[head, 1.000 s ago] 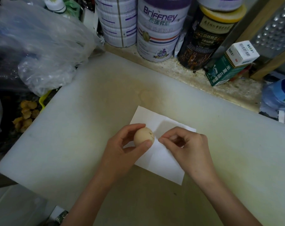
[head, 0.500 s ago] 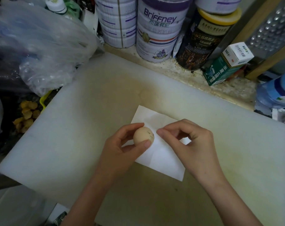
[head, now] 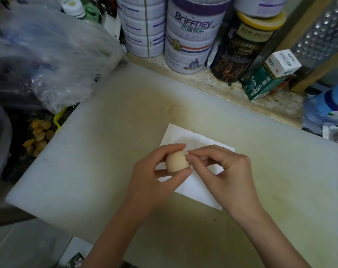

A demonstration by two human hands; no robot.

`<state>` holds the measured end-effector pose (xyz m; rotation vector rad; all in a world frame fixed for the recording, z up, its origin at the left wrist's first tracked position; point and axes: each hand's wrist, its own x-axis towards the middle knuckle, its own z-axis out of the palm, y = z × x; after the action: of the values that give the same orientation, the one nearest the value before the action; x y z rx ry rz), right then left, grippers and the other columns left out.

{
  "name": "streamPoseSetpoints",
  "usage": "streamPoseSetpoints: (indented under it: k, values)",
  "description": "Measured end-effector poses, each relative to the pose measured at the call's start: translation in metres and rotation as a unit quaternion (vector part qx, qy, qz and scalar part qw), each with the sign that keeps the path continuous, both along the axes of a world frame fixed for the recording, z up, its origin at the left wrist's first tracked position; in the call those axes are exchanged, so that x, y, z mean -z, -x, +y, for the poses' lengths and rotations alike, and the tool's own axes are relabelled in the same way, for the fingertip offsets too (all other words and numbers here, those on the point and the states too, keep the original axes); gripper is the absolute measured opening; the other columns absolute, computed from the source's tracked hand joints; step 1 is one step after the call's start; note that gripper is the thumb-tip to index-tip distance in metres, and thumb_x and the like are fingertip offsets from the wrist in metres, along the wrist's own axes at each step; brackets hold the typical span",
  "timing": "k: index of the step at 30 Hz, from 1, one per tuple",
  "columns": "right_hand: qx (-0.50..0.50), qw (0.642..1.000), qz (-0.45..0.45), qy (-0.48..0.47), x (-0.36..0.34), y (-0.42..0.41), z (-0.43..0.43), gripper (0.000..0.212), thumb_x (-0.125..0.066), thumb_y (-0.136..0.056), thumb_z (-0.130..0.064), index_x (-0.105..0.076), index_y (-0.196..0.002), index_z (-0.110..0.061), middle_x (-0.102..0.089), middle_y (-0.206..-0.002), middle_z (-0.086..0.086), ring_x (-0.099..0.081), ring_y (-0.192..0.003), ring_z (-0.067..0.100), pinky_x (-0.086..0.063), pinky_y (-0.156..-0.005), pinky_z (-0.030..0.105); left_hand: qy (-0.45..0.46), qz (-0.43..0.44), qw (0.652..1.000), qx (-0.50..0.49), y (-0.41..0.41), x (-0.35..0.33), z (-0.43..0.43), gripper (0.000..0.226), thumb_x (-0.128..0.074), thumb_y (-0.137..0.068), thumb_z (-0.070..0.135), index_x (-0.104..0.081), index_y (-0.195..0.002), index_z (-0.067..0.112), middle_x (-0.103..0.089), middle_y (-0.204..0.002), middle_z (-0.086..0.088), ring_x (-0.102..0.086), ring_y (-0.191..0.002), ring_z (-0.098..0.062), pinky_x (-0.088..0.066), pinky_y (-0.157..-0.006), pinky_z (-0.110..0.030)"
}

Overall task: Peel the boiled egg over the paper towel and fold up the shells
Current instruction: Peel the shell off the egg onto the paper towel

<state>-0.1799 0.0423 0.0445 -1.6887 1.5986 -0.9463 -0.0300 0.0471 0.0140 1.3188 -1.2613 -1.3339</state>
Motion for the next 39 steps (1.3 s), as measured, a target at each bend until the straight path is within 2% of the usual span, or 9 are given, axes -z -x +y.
streamPoseSetpoints:
  k: [4,7,10,14,20,24,30,36,39]
  values:
    - [0.017,0.997,0.041,0.062,0.001,-0.006,0.003,0.009,-0.072,-0.079,-0.006,-0.072,-0.079,-0.016,-0.069,-0.070,-0.010,-0.063,-0.068,0.005,-0.047,-0.065,0.009,0.019,-0.010,1.000,-0.010,0.000,-0.004,0.000,0.036,-0.074,-0.069,0.020,-0.066,-0.101,0.033,-0.067,-0.101,0.026,-0.065,-0.094,-0.001,-0.052,-0.068,-0.011]
    - [0.045,0.998,-0.025,0.020,0.003,-0.008,0.002,0.012,-0.069,-0.080,-0.004,-0.071,-0.076,-0.016,-0.069,-0.068,-0.015,-0.064,-0.067,0.003,-0.047,-0.066,0.008,0.020,-0.014,1.000,-0.013,-0.001,-0.004,0.000,0.034,-0.078,-0.071,0.017,-0.066,-0.098,0.034,-0.067,-0.099,0.026,-0.065,-0.092,0.000,-0.051,-0.066,-0.010]
    - [0.075,0.988,-0.125,-0.053,0.004,-0.008,0.000,0.014,-0.067,-0.081,-0.007,-0.071,-0.074,-0.018,-0.071,-0.068,-0.010,-0.066,-0.066,0.007,-0.052,-0.068,0.016,0.014,-0.016,0.999,-0.024,-0.003,-0.001,-0.001,0.034,-0.079,-0.072,0.011,-0.067,-0.096,0.033,-0.067,-0.098,0.024,-0.064,-0.093,0.000,-0.051,-0.064,-0.009]
    - [0.114,0.976,-0.159,-0.093,0.009,-0.003,-0.004,0.011,-0.069,-0.080,-0.014,-0.072,-0.071,-0.021,-0.072,-0.068,-0.006,-0.067,-0.067,0.013,-0.055,-0.069,0.024,0.009,-0.010,1.000,-0.019,-0.005,0.002,-0.001,0.036,-0.079,-0.072,0.009,-0.067,-0.095,0.033,-0.067,-0.098,0.024,-0.064,-0.092,0.002,-0.051,-0.065,-0.008]
    - [0.118,0.984,-0.037,-0.132,0.035,0.008,-0.004,0.014,-0.073,-0.078,-0.016,-0.067,-0.066,-0.021,-0.065,-0.061,-0.014,-0.058,-0.056,0.000,-0.041,-0.057,0.006,-0.015,0.016,1.000,-0.011,-0.005,0.007,0.000,0.040,-0.079,-0.071,0.007,-0.065,-0.096,0.035,-0.067,-0.102,0.021,-0.063,-0.098,0.001,-0.051,-0.069,-0.010]
    - [0.101,0.990,0.008,-0.103,0.036,0.010,-0.001,0.013,-0.072,-0.078,-0.014,-0.067,-0.068,-0.020,-0.062,-0.058,-0.010,-0.057,-0.056,0.001,-0.040,-0.056,0.005,-0.022,0.020,0.999,-0.020,-0.004,0.011,-0.001,0.046,-0.081,-0.068,0.006,-0.062,-0.101,0.033,-0.068,-0.104,0.017,-0.063,-0.102,-0.002,-0.052,-0.073,-0.013]
    - [0.023,0.998,-0.027,-0.047,0.011,0.006,0.004,0.016,-0.067,-0.084,-0.020,-0.072,-0.099,-0.022,-0.071,-0.081,-0.011,-0.065,-0.075,0.006,-0.048,-0.071,0.010,0.001,-0.019,1.000,-0.004,-0.001,0.009,-0.004,0.050,-0.083,-0.067,0.009,-0.060,-0.106,0.030,-0.067,-0.107,0.020,-0.062,-0.104,-0.002,-0.050,-0.082,-0.015]
    - [0.035,0.996,-0.055,-0.061,0.009,0.004,0.003,0.014,-0.071,-0.080,-0.013,-0.074,-0.088,-0.024,-0.068,-0.073,-0.015,-0.065,-0.070,0.003,-0.049,-0.071,0.011,0.026,-0.051,0.998,0.006,0.003,0.004,-0.006,0.045,-0.084,-0.067,0.011,-0.065,-0.104,0.027,-0.065,-0.106,0.023,-0.061,-0.103,0.000,-0.049,-0.075,-0.009]
    - [0.034,0.999,-0.005,-0.020,0.009,0.004,0.003,0.013,-0.071,-0.079,-0.009,-0.074,-0.082,-0.022,-0.069,-0.071,-0.015,-0.064,-0.068,0.003,-0.050,-0.067,0.010,0.027,-0.053,0.998,0.003,0.004,0.004,-0.004,0.044,-0.083,-0.066,0.011,-0.066,-0.104,0.027,-0.066,-0.105,0.023,-0.061,-0.102,0.001,-0.048,-0.074,-0.007]
